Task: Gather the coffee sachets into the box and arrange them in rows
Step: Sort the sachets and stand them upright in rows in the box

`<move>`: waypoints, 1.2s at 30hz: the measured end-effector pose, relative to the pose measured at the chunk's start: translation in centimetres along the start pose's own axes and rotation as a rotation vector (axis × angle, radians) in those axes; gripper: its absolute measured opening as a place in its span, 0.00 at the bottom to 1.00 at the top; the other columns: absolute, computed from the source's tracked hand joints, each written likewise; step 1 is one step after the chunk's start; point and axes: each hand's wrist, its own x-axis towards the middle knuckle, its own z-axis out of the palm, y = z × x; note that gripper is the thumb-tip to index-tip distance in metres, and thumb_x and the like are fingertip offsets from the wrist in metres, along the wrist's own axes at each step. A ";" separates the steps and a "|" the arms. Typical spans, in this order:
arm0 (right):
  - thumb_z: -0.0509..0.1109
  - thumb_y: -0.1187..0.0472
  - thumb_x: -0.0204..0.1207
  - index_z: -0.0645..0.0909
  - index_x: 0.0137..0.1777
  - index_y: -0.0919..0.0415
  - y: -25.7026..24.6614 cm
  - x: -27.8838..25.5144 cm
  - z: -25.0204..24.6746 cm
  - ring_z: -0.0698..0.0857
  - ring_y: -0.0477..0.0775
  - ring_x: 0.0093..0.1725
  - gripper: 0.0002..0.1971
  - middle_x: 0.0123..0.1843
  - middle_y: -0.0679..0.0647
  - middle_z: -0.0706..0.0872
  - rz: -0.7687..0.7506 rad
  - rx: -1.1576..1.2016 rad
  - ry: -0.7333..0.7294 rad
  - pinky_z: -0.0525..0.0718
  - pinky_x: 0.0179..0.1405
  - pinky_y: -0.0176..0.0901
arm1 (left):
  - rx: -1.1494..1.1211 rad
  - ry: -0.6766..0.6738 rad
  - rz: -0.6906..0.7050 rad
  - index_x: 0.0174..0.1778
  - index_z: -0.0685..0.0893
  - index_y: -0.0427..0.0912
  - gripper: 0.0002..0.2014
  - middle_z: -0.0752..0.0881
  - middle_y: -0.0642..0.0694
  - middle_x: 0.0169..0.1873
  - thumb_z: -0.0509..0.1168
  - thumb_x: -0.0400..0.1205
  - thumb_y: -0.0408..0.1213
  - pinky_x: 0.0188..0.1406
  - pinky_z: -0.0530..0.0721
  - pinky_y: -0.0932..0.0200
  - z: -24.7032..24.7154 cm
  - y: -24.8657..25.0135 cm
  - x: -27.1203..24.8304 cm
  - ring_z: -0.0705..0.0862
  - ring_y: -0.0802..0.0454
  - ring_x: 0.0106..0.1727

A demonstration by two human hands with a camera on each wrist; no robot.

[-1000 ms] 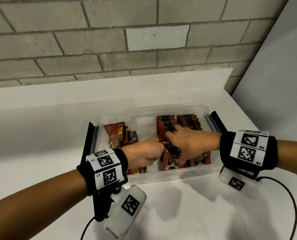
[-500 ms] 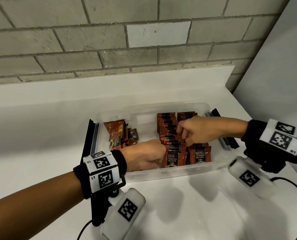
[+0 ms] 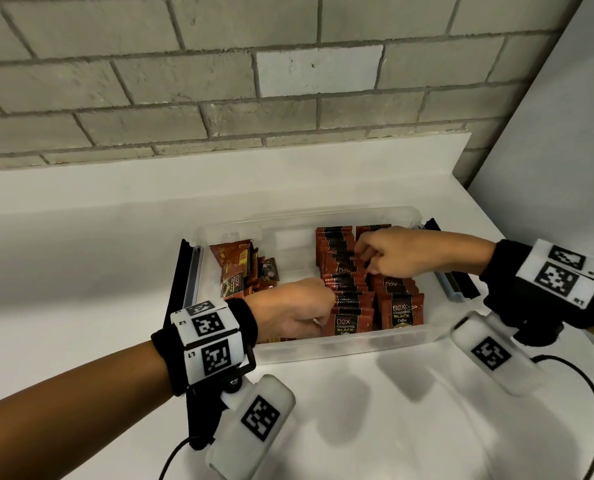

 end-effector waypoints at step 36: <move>0.58 0.78 0.77 0.66 0.65 0.61 0.2 1.6 -0.7 0.73 0.55 0.71 0.19 0.71 0.58 0.70 0.158 0.713 -0.019 0.78 0.70 0.46 | 0.036 0.075 0.127 0.69 0.74 0.36 0.24 0.80 0.40 0.48 0.48 0.78 0.21 0.43 0.71 0.58 -0.1 1.3 2.1 0.75 0.49 0.48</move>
